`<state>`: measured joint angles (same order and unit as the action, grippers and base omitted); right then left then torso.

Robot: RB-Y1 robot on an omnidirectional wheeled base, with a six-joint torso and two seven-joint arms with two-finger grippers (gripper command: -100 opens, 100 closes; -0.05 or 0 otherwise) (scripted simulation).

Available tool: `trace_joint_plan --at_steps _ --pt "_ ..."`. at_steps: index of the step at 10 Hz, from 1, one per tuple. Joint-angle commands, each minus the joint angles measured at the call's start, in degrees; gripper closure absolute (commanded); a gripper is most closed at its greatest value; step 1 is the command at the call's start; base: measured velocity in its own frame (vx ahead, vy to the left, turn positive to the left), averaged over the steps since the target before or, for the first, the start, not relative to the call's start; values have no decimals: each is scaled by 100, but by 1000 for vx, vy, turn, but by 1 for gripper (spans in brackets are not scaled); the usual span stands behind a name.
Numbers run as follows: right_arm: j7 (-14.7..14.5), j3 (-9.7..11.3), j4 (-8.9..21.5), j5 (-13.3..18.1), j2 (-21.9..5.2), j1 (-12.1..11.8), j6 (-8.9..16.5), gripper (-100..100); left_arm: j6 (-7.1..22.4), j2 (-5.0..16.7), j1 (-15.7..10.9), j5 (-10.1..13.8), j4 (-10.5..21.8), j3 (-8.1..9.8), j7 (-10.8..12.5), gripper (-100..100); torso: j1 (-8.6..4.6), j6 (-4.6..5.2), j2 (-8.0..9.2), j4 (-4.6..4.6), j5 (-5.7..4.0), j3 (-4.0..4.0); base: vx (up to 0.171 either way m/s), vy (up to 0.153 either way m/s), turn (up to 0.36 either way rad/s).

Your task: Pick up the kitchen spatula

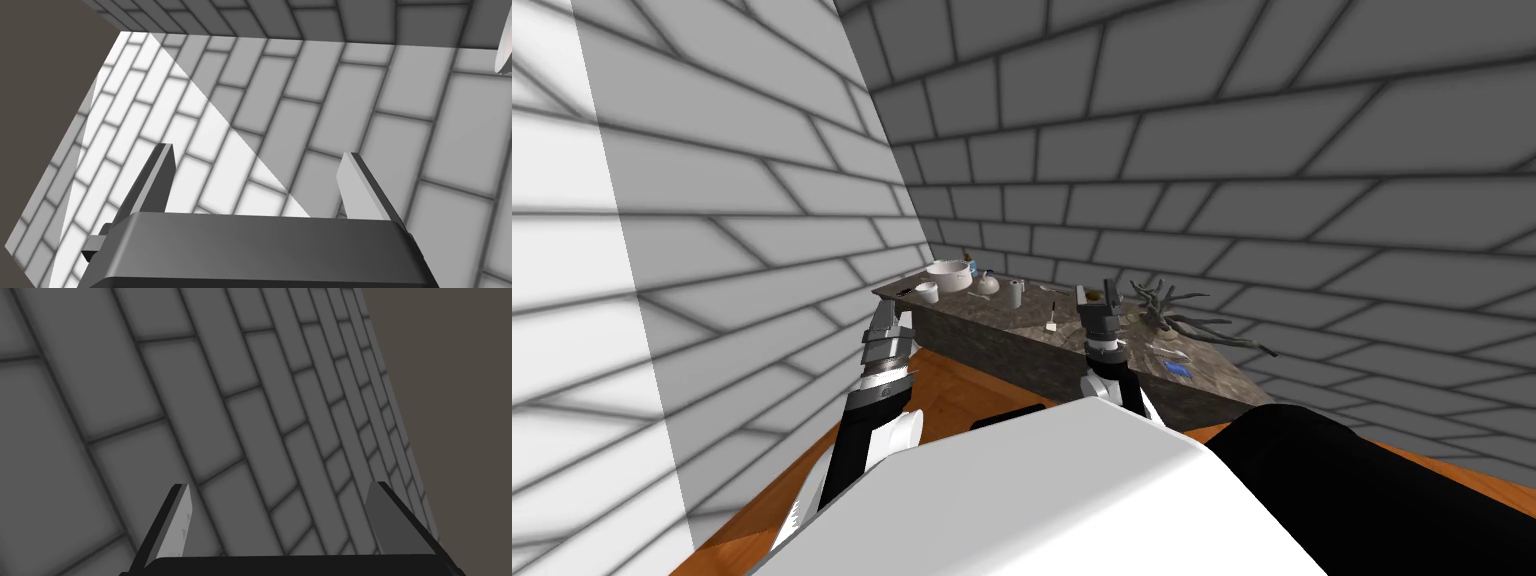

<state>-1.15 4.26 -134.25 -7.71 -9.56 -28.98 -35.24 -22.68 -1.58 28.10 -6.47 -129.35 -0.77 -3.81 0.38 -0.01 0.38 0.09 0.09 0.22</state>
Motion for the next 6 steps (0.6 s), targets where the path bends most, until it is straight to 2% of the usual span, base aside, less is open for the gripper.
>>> trace_joint_plan --at_steps 1,2,6 --pt "50 112 -6 -113 -286 21 112 -100 0 0 0 0 0 0 0 0 0 0 0 0 0 0 -123 117 39" --pt "50 112 -6 -113 -318 21 112 -100 0 0 0 0 0 0 0 0 6 0 7 1 1 4 -100 68 9" --pt "207 328 56 -379 -1025 33 346 -100 0 0 0 0 0 0 0 0 -14 1 3 2 -3 3 -104 67 41"
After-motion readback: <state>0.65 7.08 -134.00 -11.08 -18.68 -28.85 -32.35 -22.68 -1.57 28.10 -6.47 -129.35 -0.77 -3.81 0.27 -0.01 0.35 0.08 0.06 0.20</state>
